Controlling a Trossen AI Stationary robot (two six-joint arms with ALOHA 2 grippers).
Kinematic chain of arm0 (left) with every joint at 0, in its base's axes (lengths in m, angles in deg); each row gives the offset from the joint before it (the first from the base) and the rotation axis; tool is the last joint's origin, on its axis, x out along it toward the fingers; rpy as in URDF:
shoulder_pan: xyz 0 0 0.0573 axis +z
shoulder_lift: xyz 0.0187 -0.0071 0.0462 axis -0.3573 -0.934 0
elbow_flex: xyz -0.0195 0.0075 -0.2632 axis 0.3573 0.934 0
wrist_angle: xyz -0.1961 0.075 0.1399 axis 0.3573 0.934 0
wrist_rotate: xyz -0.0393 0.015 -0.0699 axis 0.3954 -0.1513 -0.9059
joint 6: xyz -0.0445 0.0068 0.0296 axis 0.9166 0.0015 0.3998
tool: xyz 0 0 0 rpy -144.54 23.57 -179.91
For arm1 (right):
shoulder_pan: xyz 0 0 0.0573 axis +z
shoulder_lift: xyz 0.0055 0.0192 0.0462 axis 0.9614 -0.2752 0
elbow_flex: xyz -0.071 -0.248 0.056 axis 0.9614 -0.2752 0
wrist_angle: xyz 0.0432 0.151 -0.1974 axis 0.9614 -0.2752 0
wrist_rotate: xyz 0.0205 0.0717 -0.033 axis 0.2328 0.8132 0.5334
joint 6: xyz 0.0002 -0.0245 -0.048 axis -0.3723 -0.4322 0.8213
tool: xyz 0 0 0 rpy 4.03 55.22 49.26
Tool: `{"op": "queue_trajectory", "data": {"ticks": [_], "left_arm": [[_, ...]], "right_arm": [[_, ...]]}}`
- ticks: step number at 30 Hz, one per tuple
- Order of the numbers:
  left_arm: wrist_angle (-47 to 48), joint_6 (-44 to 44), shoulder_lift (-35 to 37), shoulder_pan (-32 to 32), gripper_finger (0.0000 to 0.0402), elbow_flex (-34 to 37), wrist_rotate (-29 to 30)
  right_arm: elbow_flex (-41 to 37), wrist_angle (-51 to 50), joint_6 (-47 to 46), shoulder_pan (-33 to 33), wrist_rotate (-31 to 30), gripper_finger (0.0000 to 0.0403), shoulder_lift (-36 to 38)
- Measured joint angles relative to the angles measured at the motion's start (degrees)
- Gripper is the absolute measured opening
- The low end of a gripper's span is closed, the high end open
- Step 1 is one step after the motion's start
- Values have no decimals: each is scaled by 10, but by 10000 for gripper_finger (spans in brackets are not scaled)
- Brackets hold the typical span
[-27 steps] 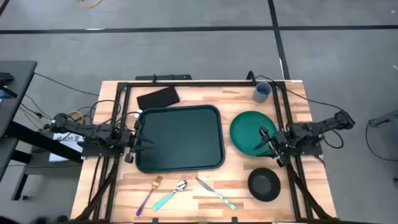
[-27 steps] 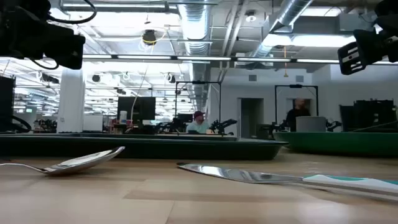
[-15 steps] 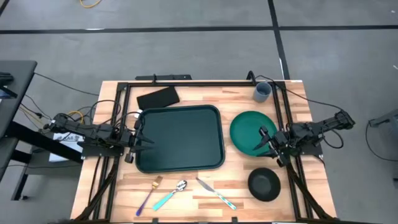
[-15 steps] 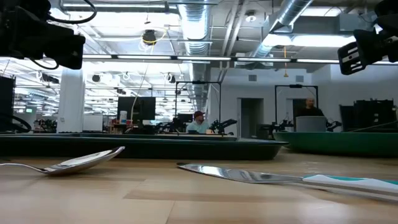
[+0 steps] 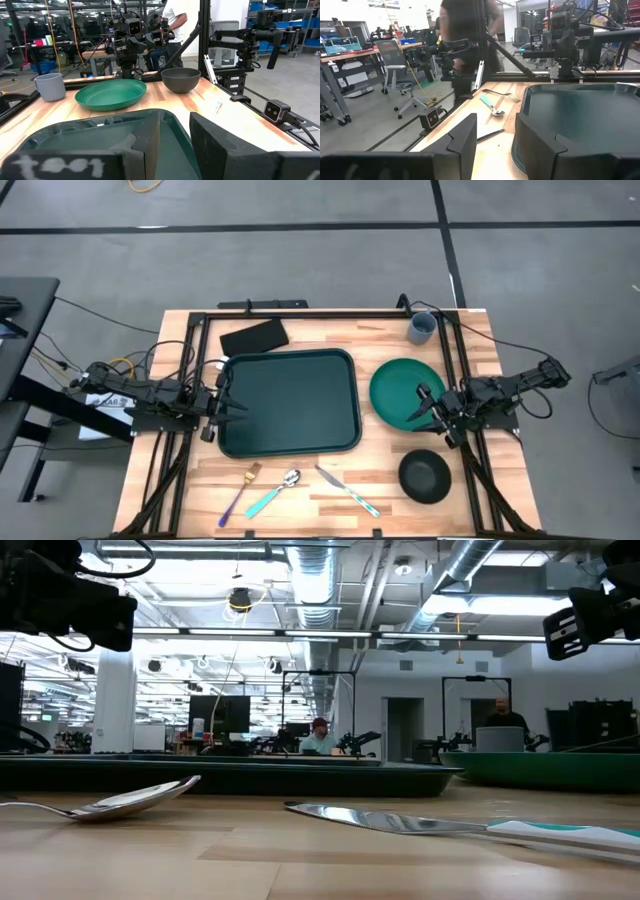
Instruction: Set up tray
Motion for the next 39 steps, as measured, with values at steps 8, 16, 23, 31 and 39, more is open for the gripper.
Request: {"op": "queue_trajectory", "data": {"ticks": [8,16,23,31,39], "left_arm": [[0,0,0,0,98,0,0],[0,0,0,0,98,0,0],[0,0,0,0,98,0,0],[0,0,0,0,98,0,0],[0,196,0,0,98,0,-6]], "right_arm": [[0,0,0,0,0,127,0],[0,0,0,0,0,127,0],[0,0,0,0,0,127,0],[0,0,0,0,0,127,0],[0,0,0,0,0,127,0]]}}
